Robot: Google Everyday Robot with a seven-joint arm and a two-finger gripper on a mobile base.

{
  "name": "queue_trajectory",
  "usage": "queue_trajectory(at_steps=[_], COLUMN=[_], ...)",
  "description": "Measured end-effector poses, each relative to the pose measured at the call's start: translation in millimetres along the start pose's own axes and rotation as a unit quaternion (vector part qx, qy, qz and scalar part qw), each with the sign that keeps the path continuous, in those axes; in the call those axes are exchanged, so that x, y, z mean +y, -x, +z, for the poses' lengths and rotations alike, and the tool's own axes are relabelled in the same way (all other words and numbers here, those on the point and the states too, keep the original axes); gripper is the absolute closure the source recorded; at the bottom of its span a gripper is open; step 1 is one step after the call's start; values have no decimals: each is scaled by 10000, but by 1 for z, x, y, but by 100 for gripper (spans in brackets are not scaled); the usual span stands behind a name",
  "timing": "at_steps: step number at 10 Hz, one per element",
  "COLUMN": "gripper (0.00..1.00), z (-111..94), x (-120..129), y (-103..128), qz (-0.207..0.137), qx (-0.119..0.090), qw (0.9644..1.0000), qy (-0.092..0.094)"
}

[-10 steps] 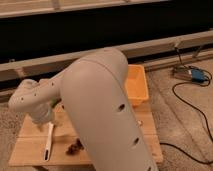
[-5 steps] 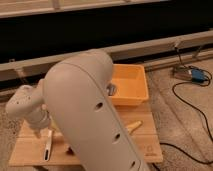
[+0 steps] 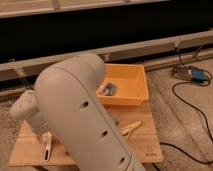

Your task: Wipe table surface with brush

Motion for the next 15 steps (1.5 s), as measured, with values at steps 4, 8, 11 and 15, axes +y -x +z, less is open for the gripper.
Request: queue_trajectory(at_steps=[4, 8, 11, 15], gripper=[35, 37, 66, 94], z=[10, 19, 21, 9], x=[11, 12, 8, -4], y=[-4, -1, 2, 2], qz=[-244, -327, -327, -214], qx=[59, 164, 208, 217], qw=[9997, 9993, 9992, 9993], qy=[19, 44, 117, 212])
